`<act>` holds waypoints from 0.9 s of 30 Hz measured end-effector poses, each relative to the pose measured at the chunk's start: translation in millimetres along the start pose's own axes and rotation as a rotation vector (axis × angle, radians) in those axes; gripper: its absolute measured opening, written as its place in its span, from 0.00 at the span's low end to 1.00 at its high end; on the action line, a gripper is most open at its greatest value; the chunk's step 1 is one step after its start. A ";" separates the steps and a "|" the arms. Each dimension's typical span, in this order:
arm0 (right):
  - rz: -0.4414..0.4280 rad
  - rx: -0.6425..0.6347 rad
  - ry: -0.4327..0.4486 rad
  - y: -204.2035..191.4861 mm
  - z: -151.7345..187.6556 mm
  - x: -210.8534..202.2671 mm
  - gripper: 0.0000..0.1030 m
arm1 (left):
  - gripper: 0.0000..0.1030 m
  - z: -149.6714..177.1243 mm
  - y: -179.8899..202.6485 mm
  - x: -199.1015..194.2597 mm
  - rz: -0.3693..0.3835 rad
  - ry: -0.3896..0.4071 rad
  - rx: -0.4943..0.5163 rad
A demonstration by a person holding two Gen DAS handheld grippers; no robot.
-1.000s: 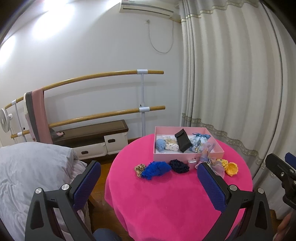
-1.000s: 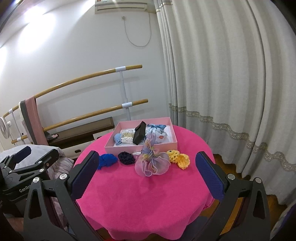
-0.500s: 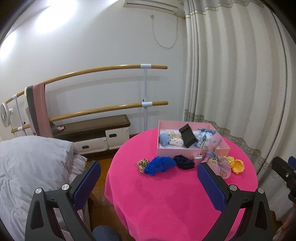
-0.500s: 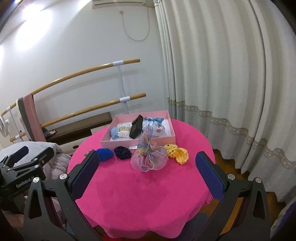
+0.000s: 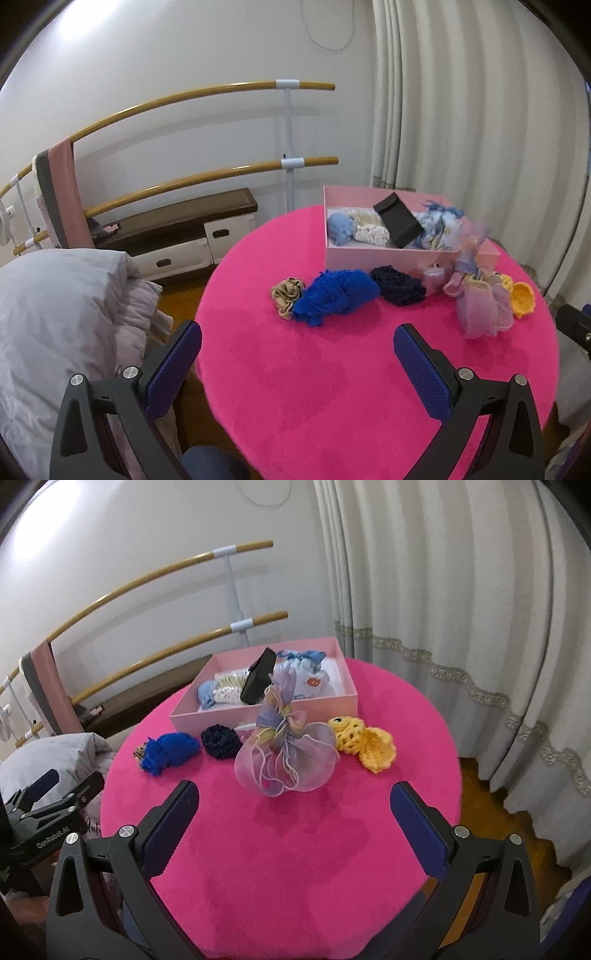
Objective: Organize soft objects
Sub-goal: 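Grasp the blue knit cloth with the left tool while the right tool grasps the lilac organza bag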
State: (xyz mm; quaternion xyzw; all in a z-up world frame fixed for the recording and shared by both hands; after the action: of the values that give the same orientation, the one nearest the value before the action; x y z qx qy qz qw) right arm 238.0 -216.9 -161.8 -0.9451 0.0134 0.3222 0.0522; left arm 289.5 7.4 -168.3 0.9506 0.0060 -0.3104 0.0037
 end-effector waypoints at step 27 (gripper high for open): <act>-0.056 -0.044 -0.206 -9.6 -20.1 146.4 0.85 | 0.82 -21.8 48.7 192.1 0.158 -0.111 0.253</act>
State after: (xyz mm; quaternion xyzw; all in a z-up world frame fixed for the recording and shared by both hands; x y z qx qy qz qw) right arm 366.6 -208.2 -234.5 -0.9079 -0.0252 0.4164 0.0416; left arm 458.1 -39.4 -264.0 0.9223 -0.1083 -0.3595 -0.0915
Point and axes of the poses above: each gripper's, at about its wrist camera, not at the fingertips, and x roughly the way its jaws point, y to its right, z to its underside, the point moved 8 cm from there along x, roughly the way its jaws point, and after that the axes turned 2 degrees about -x, right-handed, at the moved point
